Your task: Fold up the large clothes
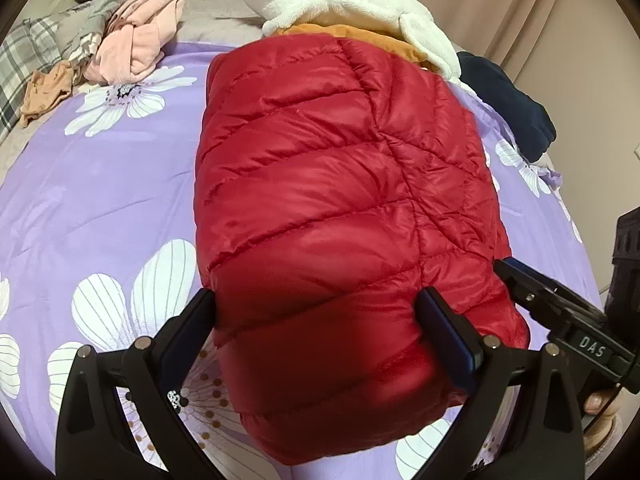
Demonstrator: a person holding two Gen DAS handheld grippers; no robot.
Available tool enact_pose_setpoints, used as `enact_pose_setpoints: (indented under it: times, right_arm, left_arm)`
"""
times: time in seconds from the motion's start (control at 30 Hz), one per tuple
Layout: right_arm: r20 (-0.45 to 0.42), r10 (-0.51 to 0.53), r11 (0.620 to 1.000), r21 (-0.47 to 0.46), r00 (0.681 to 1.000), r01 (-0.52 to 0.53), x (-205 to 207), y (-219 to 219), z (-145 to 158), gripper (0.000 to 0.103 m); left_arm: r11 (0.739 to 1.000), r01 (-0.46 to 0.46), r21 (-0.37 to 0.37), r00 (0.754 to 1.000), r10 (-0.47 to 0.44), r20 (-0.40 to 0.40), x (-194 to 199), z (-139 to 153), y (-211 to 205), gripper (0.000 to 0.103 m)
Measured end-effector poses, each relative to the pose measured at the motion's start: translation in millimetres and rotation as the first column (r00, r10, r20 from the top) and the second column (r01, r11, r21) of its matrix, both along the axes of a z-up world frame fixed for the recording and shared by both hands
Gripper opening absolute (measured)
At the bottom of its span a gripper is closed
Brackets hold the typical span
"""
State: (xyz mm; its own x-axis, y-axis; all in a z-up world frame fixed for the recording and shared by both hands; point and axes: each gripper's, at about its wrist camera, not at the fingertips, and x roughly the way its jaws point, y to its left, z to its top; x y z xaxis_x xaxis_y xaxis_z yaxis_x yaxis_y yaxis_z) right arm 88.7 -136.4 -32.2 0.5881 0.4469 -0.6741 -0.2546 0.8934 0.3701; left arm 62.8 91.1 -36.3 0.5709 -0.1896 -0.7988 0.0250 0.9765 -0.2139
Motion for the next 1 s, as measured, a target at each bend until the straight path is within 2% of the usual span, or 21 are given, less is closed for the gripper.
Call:
enact_pose_setpoints:
  times: [0.53,1.0]
  right_arm:
    - [-0.045,0.003,1.000,-0.017,0.999,-0.004,-2,1,-10,0.070]
    - [-0.005,0.020,0.999,-0.040,1.000,-0.020,-18,2,5,0.070]
  left_arm:
    - [1.000,0.003,0.025,1.000,-0.003,-0.005,-10,0,-8,0.099]
    - [0.999,0.004,0.047,1.000,-0.005,0.018,-26,13,-12,0.099]
